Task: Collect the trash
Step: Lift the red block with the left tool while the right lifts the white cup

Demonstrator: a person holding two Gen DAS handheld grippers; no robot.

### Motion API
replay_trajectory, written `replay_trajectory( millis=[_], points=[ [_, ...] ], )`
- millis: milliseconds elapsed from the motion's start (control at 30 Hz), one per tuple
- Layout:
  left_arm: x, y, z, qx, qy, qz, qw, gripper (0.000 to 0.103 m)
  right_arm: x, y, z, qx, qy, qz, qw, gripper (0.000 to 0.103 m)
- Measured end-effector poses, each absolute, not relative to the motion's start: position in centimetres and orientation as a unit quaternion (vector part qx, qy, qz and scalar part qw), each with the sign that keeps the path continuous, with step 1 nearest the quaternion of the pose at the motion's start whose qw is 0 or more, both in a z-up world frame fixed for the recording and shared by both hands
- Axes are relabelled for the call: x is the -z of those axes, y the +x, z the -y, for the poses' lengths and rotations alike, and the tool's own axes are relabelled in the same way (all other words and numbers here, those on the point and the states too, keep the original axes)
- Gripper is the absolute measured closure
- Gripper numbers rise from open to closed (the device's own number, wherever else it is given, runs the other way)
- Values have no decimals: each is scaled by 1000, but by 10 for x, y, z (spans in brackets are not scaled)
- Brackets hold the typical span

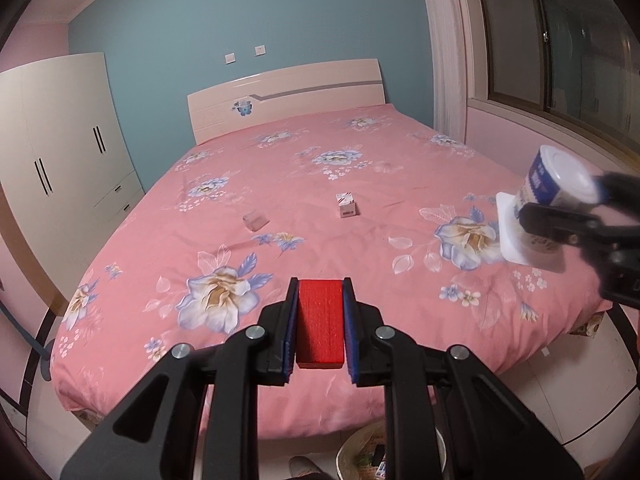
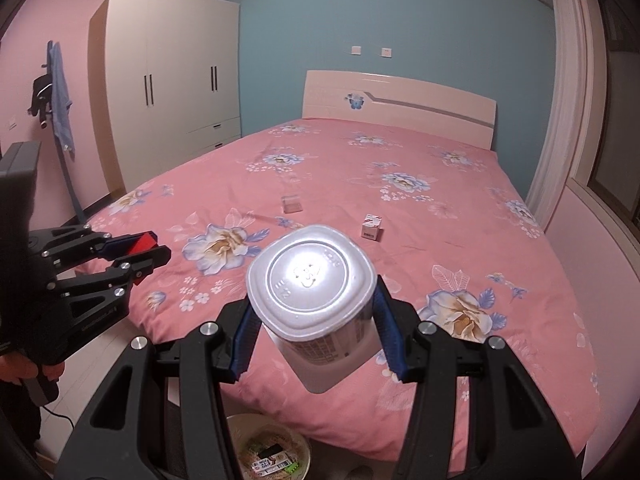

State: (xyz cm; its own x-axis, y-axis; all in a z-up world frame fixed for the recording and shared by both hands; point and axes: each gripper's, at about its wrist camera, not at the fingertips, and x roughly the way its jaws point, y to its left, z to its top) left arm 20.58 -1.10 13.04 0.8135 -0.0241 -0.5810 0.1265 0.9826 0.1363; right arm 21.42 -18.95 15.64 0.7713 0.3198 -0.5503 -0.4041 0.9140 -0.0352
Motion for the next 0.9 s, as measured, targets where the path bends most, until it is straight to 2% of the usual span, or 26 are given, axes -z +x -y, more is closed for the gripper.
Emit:
replay_trajectory(
  millis=[500,900],
  points=[
    [-79,175,-5,31,100,-350,931,81,-114,187,174,-216,-71,-318,920,50],
    [-13,172,-7,40,103,-409,906,81,-55,184,158,-222,-80,-372,898,50]
  ],
)
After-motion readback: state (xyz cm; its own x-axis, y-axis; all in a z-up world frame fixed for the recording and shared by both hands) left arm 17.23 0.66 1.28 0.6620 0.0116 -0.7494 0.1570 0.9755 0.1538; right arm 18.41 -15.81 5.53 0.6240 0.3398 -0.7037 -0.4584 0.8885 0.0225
